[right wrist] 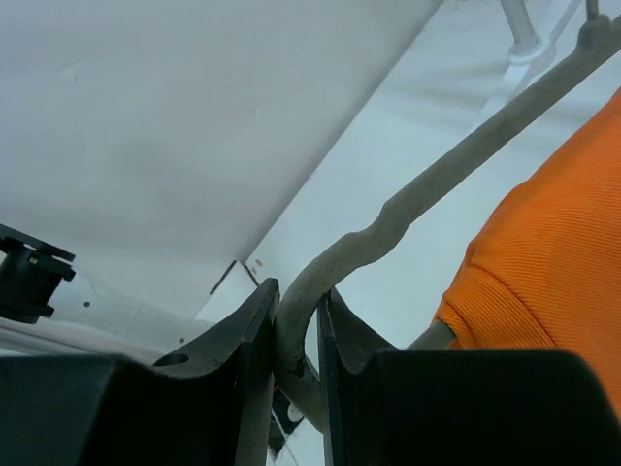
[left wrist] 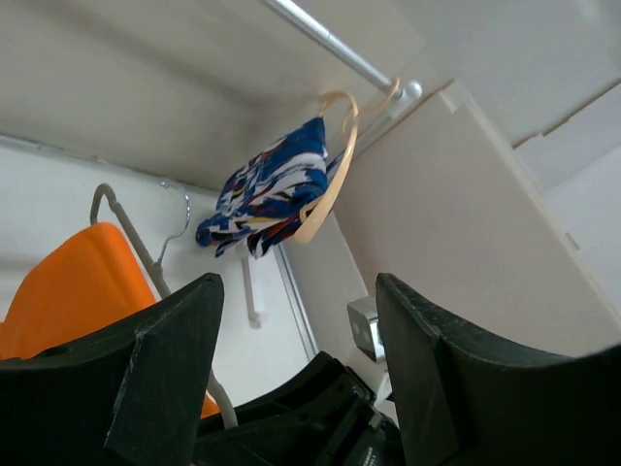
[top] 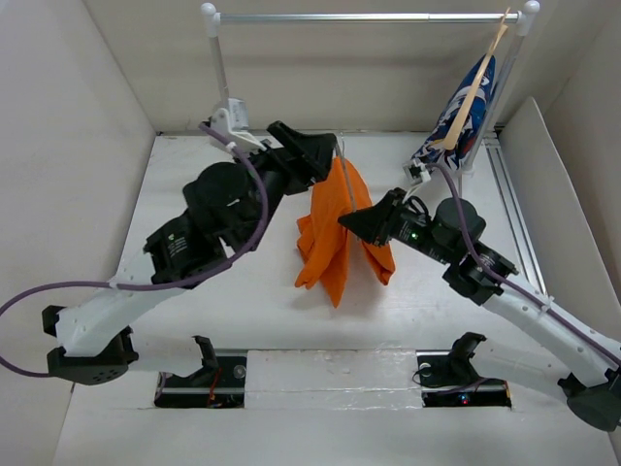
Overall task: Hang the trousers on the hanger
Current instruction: Place the hanger at the clothesline.
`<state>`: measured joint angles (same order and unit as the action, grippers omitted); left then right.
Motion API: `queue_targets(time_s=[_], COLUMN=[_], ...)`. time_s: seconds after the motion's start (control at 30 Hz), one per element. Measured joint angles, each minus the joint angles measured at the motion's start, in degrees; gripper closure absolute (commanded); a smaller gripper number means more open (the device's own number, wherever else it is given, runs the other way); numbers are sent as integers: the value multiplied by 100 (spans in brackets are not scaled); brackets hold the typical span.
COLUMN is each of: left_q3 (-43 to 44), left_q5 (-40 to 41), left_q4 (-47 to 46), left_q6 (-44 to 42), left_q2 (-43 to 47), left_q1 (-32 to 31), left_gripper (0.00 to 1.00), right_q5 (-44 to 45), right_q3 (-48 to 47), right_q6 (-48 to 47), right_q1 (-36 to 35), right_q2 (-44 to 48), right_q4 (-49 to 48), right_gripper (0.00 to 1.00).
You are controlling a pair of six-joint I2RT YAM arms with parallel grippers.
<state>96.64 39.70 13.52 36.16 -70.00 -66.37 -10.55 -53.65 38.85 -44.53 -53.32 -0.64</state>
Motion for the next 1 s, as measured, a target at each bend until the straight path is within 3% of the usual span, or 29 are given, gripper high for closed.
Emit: queue_targets(time_s=[0.17,0.57,0.67,0.8,1.0], left_q3=[-44,-1075,-1322,-1445,-1176], left_q5=[225,1062,1185,1126,723], left_q4=[-129,149,258,356,365], left_q6=[-179,-160,-55,201,535], left_q2=[382,876,1010,1064,612], left_q1=[0,0,0,0,0], left_gripper=[41,44,39,25,23], right_q5=[-234,-896,-1128,-1296,-1408], right_q3=[-470,-1829,-2199,-2363,-2151], right_q6=[-203,-678,-695,-693,-693], right_q1=[210,1069,1392,1567,1628], right_q2=[-308,-739,-896,-1001,-931], right_q4=[-2,-313,-516,-896,-1093], right_gripper=[100,100,100,100,100])
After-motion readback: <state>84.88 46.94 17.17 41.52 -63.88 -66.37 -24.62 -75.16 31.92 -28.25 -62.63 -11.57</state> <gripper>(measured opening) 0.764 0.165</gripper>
